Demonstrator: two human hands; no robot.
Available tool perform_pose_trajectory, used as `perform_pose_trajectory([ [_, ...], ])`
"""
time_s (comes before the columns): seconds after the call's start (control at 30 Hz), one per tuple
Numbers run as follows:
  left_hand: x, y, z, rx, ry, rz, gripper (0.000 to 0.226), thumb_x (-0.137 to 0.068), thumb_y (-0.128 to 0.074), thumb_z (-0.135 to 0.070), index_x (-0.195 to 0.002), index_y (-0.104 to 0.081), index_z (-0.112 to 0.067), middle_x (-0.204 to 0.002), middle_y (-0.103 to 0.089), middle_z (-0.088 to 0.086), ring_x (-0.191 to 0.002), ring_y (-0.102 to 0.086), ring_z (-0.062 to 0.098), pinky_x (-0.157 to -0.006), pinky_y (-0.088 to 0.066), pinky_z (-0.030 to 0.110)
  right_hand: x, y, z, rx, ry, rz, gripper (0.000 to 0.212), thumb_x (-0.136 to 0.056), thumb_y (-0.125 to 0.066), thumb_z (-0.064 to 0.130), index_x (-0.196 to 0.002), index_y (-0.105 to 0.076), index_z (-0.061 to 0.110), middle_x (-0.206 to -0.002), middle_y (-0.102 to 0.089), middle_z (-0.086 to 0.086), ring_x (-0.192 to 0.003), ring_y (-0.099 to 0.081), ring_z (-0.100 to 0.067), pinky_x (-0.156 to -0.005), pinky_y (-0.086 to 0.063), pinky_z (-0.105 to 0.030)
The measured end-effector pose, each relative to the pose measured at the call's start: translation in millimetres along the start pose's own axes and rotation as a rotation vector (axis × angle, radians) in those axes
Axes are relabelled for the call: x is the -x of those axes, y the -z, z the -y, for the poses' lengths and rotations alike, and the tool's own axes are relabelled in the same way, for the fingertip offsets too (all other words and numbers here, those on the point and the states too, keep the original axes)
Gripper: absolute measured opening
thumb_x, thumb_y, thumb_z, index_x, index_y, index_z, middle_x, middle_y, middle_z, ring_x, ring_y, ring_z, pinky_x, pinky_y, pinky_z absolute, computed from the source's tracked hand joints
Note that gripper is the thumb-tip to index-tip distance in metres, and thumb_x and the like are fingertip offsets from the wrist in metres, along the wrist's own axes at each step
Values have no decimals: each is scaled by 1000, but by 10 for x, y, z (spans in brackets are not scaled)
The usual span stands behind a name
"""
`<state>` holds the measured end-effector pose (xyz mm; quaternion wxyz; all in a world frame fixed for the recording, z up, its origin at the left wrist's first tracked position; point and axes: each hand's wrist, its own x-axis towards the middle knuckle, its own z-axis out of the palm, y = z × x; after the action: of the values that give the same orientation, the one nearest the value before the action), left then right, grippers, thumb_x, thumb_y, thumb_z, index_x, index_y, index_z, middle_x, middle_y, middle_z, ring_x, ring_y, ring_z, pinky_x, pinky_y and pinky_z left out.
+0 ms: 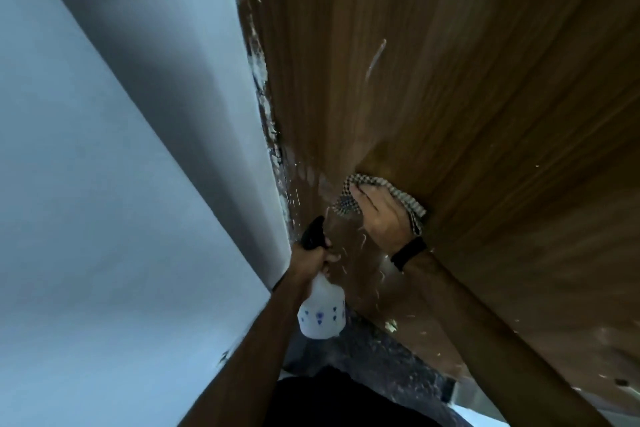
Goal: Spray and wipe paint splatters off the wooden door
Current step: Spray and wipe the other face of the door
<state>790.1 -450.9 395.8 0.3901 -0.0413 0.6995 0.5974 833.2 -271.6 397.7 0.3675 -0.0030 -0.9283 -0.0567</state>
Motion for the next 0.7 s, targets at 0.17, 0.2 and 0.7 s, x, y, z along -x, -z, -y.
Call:
perform_pose_trajectory([
  [0.17, -220, 212, -117, -4, 75, 62, 33, -81, -66, 15, -82, -62, -18, -73, -59, 6, -46, -46, 14, -47, -42, 27, -306, -93, 128, 188, 30, 56, 36, -101, -47, 18, -129, -64, 4, -116, -67, -14, -101, -51, -25, -84, -49, -37],
  [0.2, -254, 254, -136, -20, 83, 84, 30, -81, -67, 14, -82, -62, -15, -71, -58, 6, -45, -46, 14, -48, -42, 27, -216, -118, 149, 249, 29, 104, 41, -96, -54, 22, -134, -61, 8, -121, -64, -11, -102, -51, -24, -82, -49, -35],
  [0.7, -644, 476, -166, -237, 190, 272, 31, -87, -69, 7, -76, -52, -17, -47, -48, 0, -40, -43, 13, -50, -40, 30, 108, -256, -35, 615, 443, 681, 75, -100, -43, 29, -158, -2, 5, -164, 4, -20, -152, 1, -35, -123, 4, -49],
])
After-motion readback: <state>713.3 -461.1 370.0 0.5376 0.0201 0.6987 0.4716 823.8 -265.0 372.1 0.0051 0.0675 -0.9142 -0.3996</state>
